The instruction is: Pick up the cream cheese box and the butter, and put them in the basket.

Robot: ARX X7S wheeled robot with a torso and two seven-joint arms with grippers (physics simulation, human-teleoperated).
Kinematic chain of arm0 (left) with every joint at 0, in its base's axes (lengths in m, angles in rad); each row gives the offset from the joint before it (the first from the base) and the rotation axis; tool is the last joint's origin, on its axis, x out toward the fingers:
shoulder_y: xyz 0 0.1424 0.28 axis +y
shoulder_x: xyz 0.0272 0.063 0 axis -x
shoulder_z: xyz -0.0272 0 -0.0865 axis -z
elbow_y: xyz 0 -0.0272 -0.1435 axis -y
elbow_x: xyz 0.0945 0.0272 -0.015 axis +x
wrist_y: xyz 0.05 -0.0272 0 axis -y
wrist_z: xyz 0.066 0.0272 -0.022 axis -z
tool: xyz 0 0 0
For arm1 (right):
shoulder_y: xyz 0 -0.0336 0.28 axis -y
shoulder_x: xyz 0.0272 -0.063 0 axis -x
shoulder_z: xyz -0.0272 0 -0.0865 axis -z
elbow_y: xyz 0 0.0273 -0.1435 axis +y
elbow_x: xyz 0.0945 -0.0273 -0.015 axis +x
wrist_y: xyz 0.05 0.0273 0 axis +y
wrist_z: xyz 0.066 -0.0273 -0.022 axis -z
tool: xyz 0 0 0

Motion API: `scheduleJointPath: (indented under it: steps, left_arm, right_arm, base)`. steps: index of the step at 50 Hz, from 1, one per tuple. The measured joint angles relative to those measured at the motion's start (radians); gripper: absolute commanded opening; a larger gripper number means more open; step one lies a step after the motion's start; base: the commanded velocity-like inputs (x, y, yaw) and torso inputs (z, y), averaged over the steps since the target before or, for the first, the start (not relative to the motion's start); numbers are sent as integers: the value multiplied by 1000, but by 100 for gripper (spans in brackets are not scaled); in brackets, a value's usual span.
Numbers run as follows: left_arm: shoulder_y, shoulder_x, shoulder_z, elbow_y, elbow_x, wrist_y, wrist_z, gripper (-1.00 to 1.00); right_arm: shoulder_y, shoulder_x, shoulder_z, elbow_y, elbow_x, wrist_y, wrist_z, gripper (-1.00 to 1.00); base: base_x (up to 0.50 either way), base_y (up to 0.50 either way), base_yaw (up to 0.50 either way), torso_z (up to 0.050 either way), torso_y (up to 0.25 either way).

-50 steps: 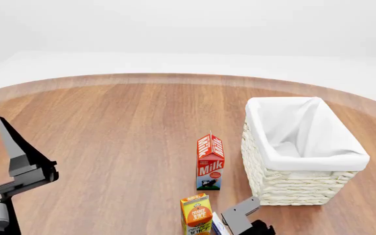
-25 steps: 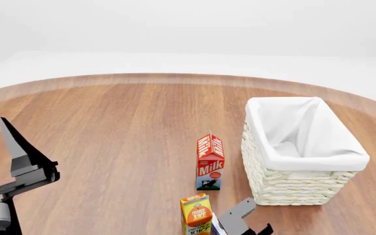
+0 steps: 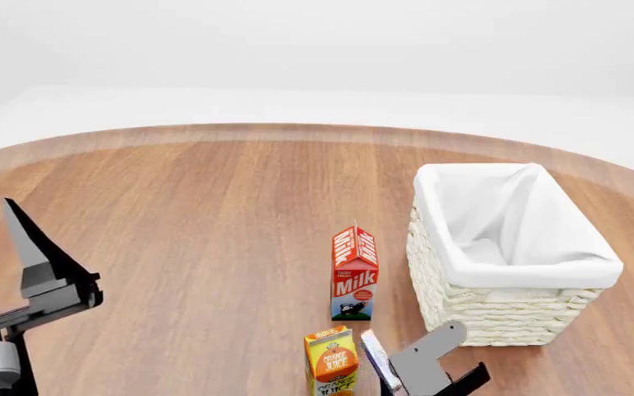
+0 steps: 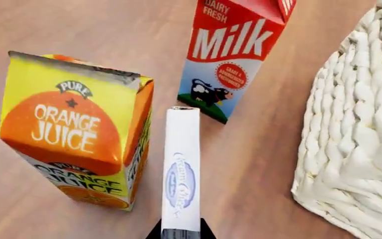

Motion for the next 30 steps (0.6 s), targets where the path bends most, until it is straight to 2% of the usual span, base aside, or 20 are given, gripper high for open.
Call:
scheduleJointPath:
  steps: [13, 30]
  left_arm:
    - [3, -5, 1, 9, -1, -3, -3, 100]
    - [4, -9, 3, 13, -1, -3, -7, 100]
  right_arm:
    - [-55, 79, 75, -227, 86, 37, 99, -100]
    - [-79, 139, 148, -358, 166, 49, 172, -100]
  base:
    - [0, 0, 0, 0, 0]
    - [0, 0, 0, 0, 1]
